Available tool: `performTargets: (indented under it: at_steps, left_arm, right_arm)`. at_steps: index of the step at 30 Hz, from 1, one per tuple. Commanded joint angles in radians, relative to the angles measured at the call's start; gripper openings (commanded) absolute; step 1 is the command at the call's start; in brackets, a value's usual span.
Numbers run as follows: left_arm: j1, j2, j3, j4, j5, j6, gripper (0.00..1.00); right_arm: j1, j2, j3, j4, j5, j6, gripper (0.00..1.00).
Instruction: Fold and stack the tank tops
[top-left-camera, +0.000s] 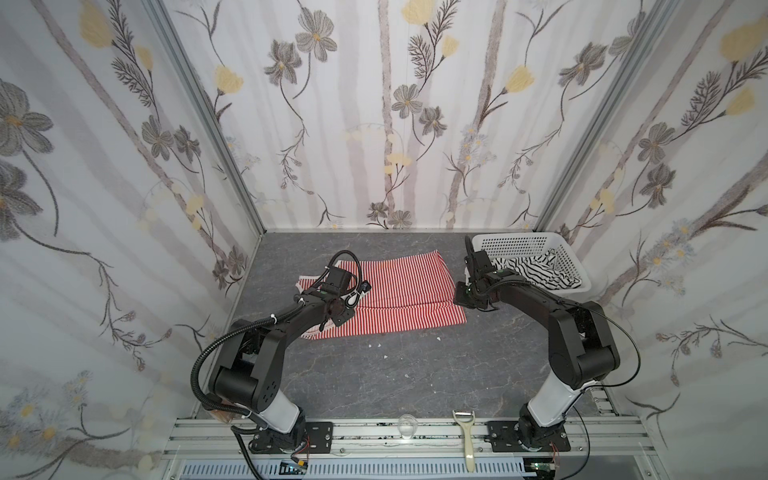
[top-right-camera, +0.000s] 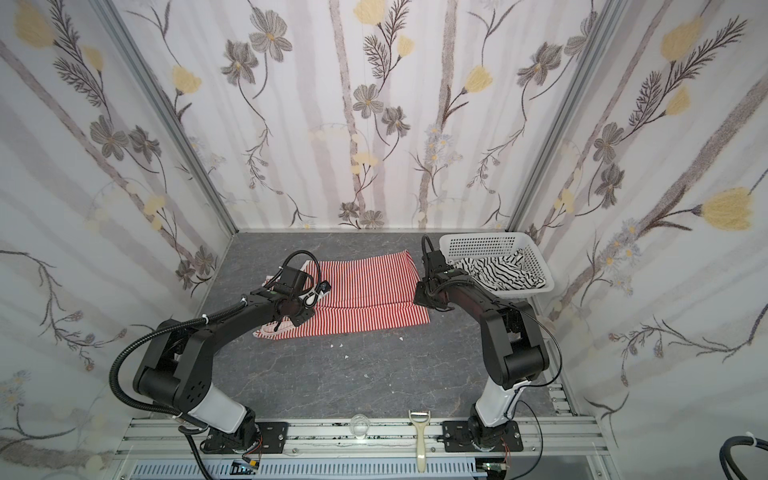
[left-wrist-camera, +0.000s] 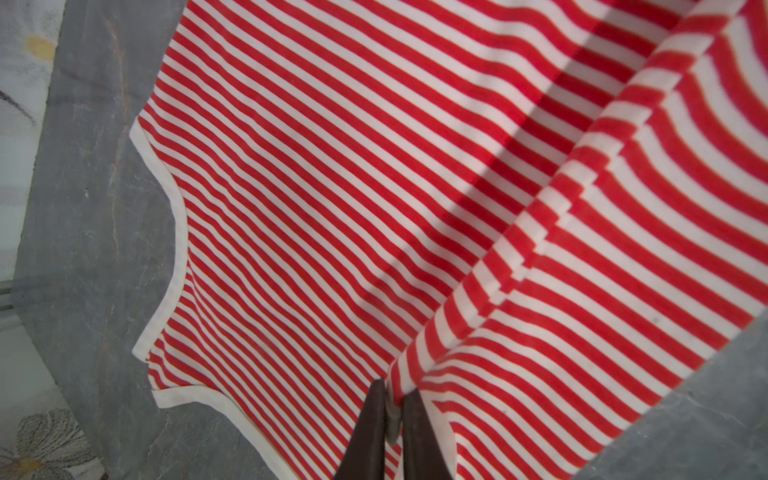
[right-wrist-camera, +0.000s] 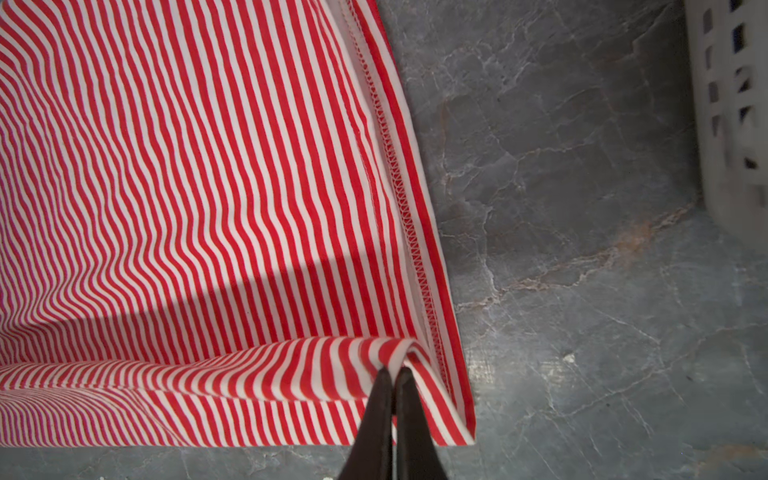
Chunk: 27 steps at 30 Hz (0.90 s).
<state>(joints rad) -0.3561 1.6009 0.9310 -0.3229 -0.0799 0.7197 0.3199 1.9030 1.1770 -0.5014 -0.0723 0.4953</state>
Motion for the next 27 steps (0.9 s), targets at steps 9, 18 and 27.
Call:
performTargets:
  at_steps: [9, 18, 27]
  left_arm:
    - [0.022, 0.035, 0.044, 0.076, -0.106, -0.109, 0.41]
    - [0.054, -0.233, -0.136, -0.053, -0.005, -0.066, 0.53]
    - [0.139, -0.357, -0.232, -0.245, 0.159, 0.021, 0.49]
  right_arm:
    - [0.038, -0.04, 0.01, -0.021, 0.122, -0.002, 0.32]
    - [0.13, -0.038, -0.025, -0.015, 0.157, 0.003, 0.31]
    - [0.132, -0.005, -0.005, 0.006, 0.131, 0.003, 0.31]
